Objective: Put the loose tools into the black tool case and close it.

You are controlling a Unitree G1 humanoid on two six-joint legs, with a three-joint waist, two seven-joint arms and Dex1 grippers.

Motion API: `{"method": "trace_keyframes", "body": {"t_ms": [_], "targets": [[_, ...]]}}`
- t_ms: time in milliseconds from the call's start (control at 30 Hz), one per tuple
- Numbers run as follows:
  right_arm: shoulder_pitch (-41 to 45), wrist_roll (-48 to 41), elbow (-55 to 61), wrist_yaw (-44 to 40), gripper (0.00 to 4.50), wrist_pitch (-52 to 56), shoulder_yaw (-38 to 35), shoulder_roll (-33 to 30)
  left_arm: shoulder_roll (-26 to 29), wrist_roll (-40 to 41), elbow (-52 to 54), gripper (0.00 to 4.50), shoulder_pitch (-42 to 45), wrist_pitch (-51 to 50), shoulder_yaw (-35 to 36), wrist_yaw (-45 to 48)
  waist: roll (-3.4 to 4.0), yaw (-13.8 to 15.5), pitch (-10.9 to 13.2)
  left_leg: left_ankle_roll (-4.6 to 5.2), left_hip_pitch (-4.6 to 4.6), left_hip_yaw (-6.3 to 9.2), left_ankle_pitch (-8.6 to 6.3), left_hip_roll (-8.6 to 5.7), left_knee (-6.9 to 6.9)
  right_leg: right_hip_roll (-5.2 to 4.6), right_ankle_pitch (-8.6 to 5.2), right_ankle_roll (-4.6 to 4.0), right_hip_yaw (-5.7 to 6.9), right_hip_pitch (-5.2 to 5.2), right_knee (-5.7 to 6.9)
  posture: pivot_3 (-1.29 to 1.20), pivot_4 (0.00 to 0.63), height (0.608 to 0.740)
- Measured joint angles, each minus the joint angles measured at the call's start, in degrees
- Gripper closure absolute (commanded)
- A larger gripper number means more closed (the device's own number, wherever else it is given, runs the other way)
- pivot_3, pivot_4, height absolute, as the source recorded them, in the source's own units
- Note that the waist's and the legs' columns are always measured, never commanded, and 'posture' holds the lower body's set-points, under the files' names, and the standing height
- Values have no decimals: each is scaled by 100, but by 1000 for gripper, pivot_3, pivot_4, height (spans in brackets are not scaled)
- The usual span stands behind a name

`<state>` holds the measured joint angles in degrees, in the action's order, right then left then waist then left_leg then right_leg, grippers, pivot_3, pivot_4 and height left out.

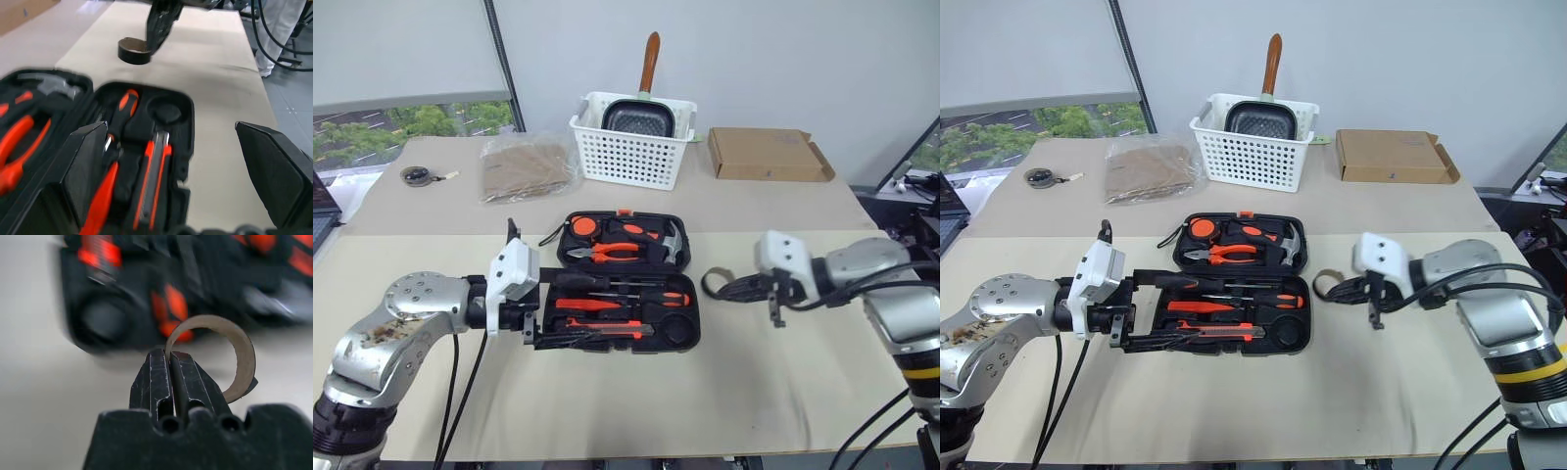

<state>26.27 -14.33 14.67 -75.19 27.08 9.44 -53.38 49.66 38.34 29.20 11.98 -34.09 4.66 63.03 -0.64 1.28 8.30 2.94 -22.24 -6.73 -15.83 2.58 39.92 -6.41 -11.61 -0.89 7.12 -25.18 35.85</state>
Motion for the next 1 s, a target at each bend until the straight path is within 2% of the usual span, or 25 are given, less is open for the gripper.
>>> {"method": "trace_keyframes", "body": {"t_ms": [167,667,733,767,833,867,1000], "targets": [[120,2,851,0,4431,434,691,81,21,3,4,0,27,3,35,-27,-2,11,1,12,-3,-3,-7,-3,1,-2,0,0,-3,0,-7,0,150,700],[285,457,768,153,4431,472,1450,353,21,3,-1,0,121,8,-9,88,-3,-13,2,6,-1,-6,-4,-4,1,3,0,-1,-3,-1,-2,0,150,700],[331,477,767,128,3766,481,1481,344,22,2,0,0,120,13,-10,97,-3,-21,2,6,-1,-6,-4,-4,1,3,0,-1,-3,-1,-3,0,150,700],[336,495,767,97,3590,484,1502,330,22,2,0,0,119,15,-10,101,-3,-22,2,6,-1,-6,-4,-4,1,3,0,-1,-3,0,-3,0,150,700],[334,511,771,19,2792,514,1578,250,28,1,0,0,95,21,-10,107,-3,-22,2,6,-2,-6,-4,-4,1,3,0,-1,-3,-1,-4,0,150,700],[333,509,774,-17,2561,529,1595,195,35,0,0,0,72,25,-9,110,-3,-22,2,7,-2,-6,-5,-5,1,2,0,-1,-3,-1,-4,0,150,700],[333,472,775,-115,1182,565,1586,65,43,-3,0,0,28,38,-9,112,-4,-27,2,7,-1,-6,-5,-4,1,2,0,-1,-3,-1,-4,0,150,700]]}}
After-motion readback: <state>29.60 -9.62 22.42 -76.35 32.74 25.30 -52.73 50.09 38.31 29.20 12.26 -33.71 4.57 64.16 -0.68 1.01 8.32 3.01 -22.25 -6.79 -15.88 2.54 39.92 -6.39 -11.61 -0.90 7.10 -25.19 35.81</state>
